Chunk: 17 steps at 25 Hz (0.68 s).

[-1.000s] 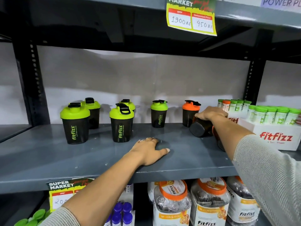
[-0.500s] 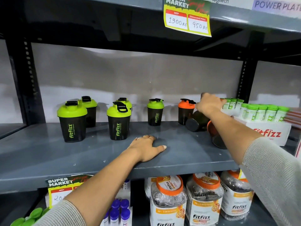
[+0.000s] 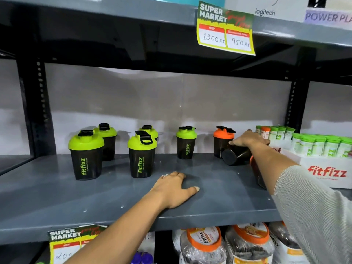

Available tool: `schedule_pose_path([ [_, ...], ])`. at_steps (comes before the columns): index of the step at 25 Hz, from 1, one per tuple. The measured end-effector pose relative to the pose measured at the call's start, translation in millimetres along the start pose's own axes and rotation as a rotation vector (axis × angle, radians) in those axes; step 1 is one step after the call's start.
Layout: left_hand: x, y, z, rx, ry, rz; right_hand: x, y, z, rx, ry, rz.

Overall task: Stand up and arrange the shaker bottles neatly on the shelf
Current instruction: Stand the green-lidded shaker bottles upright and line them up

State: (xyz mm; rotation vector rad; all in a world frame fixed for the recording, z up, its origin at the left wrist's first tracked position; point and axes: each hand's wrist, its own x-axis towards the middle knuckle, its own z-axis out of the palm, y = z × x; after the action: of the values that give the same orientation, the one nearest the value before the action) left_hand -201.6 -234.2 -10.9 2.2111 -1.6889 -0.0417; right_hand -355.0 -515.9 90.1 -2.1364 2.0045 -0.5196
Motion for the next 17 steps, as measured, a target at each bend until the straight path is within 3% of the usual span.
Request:
schedule_pose_path([
  [5,7,-1,2,-0.003,-0.005,-0.007,128,12,47,0.087,-0.276,0.047],
  [11,5,1,0,0.007,0.002,-0.008,41,5,5,0.103,-0.461,-0.022],
  [17,5,0,1,0.004,0.004,-0.005,15,4,-1,0.152,-0.411,-0.010],
])
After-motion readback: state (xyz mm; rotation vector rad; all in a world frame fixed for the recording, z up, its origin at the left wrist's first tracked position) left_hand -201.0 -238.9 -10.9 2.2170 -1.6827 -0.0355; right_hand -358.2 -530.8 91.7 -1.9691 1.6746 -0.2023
